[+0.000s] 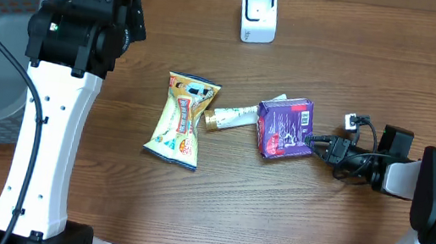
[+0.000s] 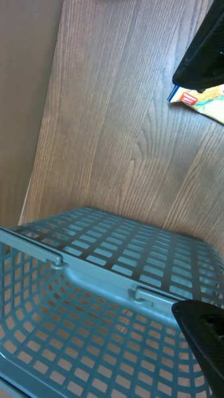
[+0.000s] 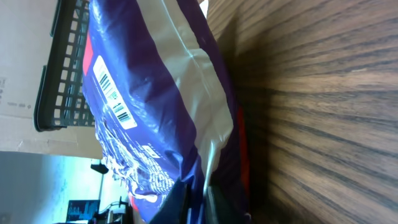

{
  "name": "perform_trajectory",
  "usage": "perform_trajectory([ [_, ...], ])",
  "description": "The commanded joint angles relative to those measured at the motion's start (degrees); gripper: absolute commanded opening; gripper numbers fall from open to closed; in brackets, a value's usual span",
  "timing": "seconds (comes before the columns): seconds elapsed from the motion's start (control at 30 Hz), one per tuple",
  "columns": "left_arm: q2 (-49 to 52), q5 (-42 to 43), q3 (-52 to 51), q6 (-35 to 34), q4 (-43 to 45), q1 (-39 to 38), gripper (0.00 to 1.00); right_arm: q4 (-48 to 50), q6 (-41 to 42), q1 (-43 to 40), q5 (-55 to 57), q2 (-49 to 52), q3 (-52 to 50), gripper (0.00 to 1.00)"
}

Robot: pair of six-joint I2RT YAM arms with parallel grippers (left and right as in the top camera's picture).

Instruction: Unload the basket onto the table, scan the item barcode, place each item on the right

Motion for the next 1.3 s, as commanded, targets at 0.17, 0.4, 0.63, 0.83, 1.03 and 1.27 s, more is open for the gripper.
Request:
perform_trajectory([
  [0.17,-0.3,-1.0,-0.1,0.4,-0.2,0.3,1.0,1.7,0.3,-0.9,-3.2,-0.6,-2.6,0.04],
  [0.4,-0.3,-0.5,-0.1,0.2,-0.2,0.3,1.0,-0.1,6.4,-2.2,-5.5,-9.8,-2.6,0.04],
  [0.63,-0.3,-0.5,-0.1,0.2,-0.2,0.3,1.0,-0.2,12.2,-2.2,-7.6,-25.0,-2.6,0.04],
  [0.83,-0.3,1.4,-0.1,0.2,-0.1,0.3,1.0,-3.6,11.7,-2.3,-1.4,-29.9,-2.6,0.04],
  [1.03,-0.3,2.4,-0.1,0.2,-0.1,0.3,1.0,-18.7,0.6,-2.2,16.3,-29.7,-2.6,0.24],
  [1.27,-0.3,2.4,-0.1,0.2,-0.1,0.3,1.0,-24.5,-0.3,-2.2,18.1,-29.8,1.5,0.56],
])
